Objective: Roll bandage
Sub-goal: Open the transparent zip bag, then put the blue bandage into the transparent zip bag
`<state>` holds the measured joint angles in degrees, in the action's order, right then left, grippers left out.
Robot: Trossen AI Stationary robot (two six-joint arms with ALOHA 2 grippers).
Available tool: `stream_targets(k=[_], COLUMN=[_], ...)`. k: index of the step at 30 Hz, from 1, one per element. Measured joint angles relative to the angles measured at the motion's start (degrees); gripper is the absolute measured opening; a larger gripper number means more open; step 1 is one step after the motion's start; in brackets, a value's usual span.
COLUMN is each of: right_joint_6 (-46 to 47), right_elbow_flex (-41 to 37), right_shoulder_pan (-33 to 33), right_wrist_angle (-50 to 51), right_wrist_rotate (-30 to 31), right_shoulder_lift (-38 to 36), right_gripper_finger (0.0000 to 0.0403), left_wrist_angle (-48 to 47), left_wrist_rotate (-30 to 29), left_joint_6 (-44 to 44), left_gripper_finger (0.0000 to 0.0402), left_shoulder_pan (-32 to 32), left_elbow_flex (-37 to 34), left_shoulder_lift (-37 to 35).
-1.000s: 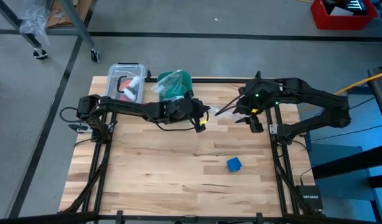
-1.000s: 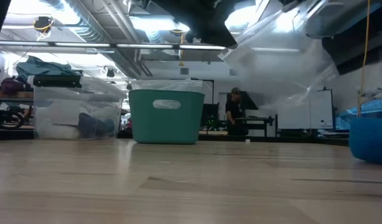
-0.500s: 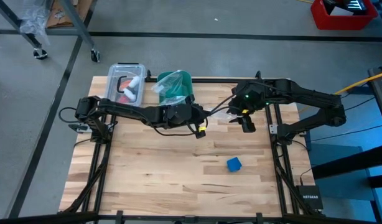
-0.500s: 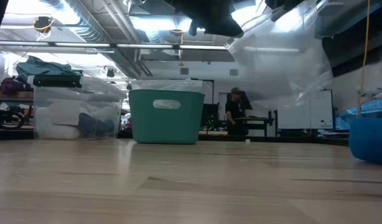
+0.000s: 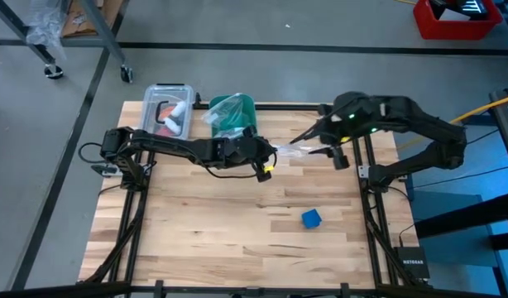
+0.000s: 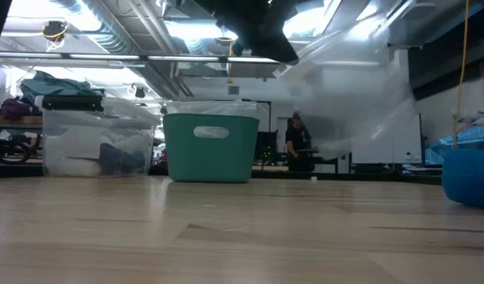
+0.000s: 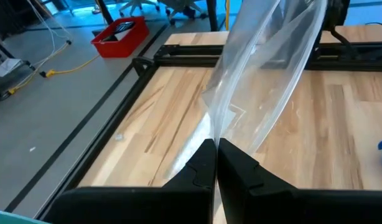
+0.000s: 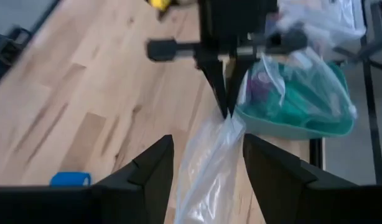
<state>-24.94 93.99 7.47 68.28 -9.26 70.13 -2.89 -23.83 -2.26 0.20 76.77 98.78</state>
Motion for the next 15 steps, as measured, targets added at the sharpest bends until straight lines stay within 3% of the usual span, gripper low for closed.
stream_targets(k=[8, 15], right_joint_6=[2.74, 13.78], right_elbow_flex=[4.88, 3.54], right_shoulder_pan=[-3.19, -14.84], right_wrist_angle=[12.13, 16.61], right_wrist_rotate=[-2.52, 0.47], right_shoulder_lift=[0.06, 3.28], right_gripper_finger=[0.0195, 0.0195], left_wrist_angle=[0.01, 0.04], left_wrist_rotate=[0.00, -0.02], left_joint_6=[-0.04, -0.29], left_gripper_finger=[0.0000, 0.0000], left_shoulder_pan=[1.04, 1.50], left_elbow_flex=[0.00, 0.02], left_shoulder_lift=[0.00, 0.00])
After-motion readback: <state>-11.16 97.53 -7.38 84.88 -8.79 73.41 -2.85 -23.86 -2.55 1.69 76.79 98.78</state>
